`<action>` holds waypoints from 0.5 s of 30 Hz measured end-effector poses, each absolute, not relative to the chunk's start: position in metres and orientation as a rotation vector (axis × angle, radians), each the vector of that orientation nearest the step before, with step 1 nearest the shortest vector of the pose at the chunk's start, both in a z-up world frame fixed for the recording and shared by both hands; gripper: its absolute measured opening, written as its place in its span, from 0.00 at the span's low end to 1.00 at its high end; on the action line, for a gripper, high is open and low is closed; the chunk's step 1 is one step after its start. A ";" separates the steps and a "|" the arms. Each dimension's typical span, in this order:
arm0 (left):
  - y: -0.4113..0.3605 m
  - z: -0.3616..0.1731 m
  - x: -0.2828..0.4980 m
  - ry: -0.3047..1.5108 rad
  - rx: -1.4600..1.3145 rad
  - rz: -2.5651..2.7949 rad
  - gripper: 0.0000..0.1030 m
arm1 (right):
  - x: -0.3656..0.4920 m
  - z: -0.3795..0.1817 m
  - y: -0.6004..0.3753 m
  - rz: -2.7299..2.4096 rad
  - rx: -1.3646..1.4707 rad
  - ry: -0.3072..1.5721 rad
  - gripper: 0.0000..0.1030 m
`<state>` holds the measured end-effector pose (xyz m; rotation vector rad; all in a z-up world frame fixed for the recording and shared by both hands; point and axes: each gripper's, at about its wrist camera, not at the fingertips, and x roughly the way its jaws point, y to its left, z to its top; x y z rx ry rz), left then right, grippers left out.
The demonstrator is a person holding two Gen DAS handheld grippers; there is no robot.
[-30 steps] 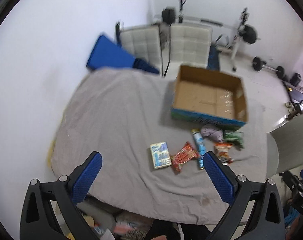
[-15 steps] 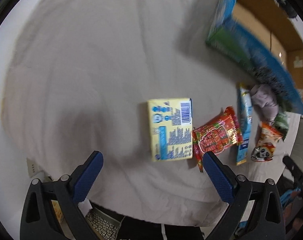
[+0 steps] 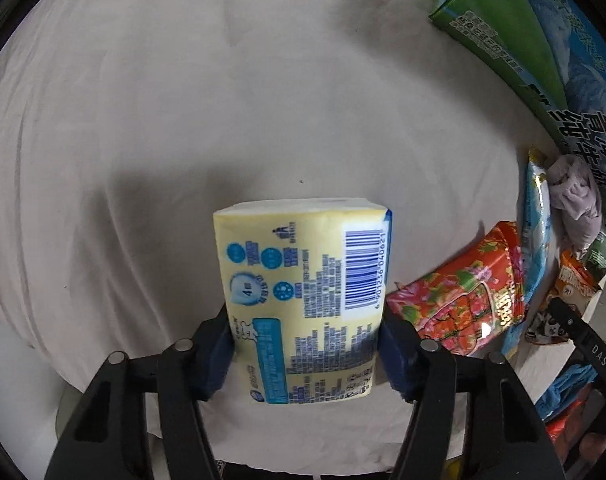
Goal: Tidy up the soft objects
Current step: 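Grasp the yellow milk carton with the left tool while the right grasps the orange bag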
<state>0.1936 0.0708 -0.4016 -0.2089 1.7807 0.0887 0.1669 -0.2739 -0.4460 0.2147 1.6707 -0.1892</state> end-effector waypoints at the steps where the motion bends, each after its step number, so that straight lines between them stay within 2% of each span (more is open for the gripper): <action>1: 0.071 -0.399 0.194 1.771 -0.198 0.090 0.58 | 0.165 -0.448 -0.275 -0.197 0.228 1.667 0.45; 2: 0.069 -0.396 0.192 1.755 -0.173 0.091 0.58 | 0.164 -0.449 -0.276 -0.200 0.240 1.665 0.39; 5: 0.062 -0.381 0.190 1.723 -0.094 0.098 0.58 | 0.156 -0.446 -0.282 -0.196 0.279 1.679 0.33; 15: 0.039 -0.315 0.154 1.623 -0.037 0.065 0.58 | 0.110 -0.397 -0.271 -0.129 0.373 1.648 0.31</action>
